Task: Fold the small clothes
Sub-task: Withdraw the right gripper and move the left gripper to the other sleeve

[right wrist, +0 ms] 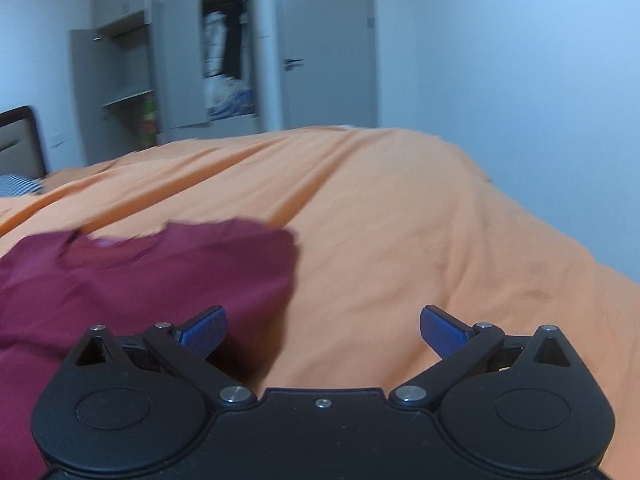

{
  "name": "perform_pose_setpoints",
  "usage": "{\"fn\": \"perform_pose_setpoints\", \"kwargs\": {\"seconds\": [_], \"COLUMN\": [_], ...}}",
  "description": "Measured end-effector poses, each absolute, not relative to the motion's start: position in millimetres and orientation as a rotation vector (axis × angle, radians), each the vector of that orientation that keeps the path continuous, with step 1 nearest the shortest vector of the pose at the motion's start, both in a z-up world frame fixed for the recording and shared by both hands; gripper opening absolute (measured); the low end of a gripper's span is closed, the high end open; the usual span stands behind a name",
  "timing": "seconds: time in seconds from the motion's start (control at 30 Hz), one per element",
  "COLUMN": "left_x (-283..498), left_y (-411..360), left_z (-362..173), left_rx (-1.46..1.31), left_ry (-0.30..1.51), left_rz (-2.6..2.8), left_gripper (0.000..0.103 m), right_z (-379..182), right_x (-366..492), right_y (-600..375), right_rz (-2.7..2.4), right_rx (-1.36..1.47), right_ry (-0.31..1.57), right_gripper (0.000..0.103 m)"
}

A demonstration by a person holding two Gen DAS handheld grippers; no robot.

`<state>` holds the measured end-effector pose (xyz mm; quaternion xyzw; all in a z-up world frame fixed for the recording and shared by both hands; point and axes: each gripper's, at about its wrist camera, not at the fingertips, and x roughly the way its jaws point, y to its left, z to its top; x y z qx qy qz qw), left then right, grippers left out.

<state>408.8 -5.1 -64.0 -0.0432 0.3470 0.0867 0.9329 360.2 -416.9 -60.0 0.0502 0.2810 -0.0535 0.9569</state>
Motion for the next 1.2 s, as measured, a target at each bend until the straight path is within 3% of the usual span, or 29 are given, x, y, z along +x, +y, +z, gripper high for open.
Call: {"fn": "perform_pose_setpoints", "kwargs": {"seconds": [0.6, 0.97, 1.2], "left_x": [409, 390, 362], "left_y": [-2, 20, 85], "left_z": [-66, -33, -1], "left_rx": [-0.105, -0.121, -0.120], "left_ry": [0.704, 0.716, 0.644], "left_rz": [0.169, 0.136, 0.316], "left_gripper": [0.103, 0.103, 0.103], "right_z": [-97, -83, -54], "right_x": [365, 321, 302], "right_y": [-409, -405, -379], "right_rz": [-0.341, -0.197, -0.064], "right_rx": [0.122, 0.153, 0.091], "right_ry": [0.607, 0.621, 0.594], "right_gripper": [0.102, 0.102, 0.102]}}
